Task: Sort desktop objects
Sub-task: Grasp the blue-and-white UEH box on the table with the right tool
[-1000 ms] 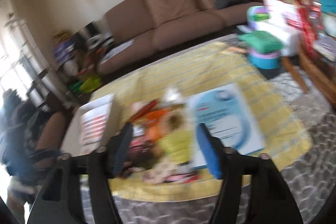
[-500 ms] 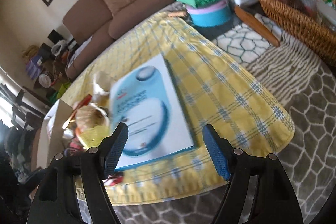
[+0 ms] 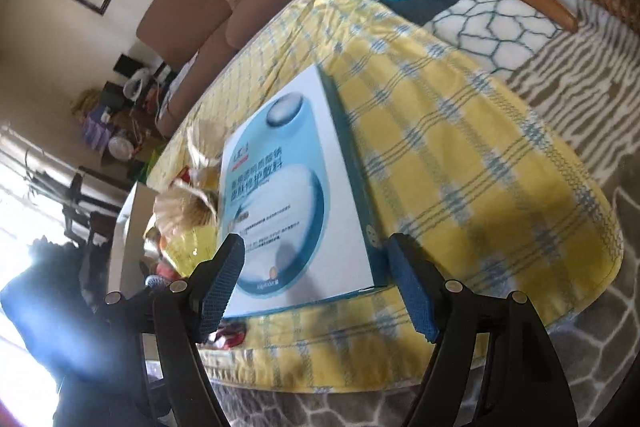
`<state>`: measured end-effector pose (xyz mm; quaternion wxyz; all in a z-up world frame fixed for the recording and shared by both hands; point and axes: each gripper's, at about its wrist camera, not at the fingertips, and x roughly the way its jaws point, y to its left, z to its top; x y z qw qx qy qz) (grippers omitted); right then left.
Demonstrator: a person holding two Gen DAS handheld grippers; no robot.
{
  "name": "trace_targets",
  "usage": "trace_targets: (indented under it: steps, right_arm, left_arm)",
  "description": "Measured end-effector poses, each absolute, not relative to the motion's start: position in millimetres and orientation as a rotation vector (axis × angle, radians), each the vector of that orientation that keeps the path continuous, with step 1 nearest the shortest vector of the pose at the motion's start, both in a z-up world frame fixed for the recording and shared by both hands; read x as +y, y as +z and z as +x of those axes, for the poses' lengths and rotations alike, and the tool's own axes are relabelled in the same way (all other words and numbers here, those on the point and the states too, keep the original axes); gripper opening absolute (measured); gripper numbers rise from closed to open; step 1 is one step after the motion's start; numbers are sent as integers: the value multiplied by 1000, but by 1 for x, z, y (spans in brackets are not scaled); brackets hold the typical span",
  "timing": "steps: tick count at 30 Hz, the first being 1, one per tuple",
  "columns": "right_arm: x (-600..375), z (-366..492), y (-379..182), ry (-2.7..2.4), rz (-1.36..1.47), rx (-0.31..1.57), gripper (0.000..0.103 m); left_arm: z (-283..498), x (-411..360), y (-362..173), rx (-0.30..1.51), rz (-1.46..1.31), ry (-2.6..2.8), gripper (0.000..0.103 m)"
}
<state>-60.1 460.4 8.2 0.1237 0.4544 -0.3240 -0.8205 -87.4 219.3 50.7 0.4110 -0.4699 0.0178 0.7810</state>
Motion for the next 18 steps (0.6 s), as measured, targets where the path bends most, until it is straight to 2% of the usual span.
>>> trace_targets:
  steps: [5,9,13,16,18]
  right_arm:
    - [447,-55,30,-2358,1257,-927,74]
    - [448,-44,51,-2250,1138,-996,73]
    - [437,-39,63,-2203,1122,-959,73]
    - [437,-46,56,-2144,1111,-1042,73]
    - [441,-49,53,-2094,1107,-1103,68]
  left_arm:
    - [-92,224,44,42,-1218,1932,101]
    - [-92,220,47,11,-1197,1932,101]
    - [-95,216,53,10,-1184,1941,102]
    - [-99,215,56,-17,-1189,1933,102]
    - [-100,216,59,12,-1173,1953,102]
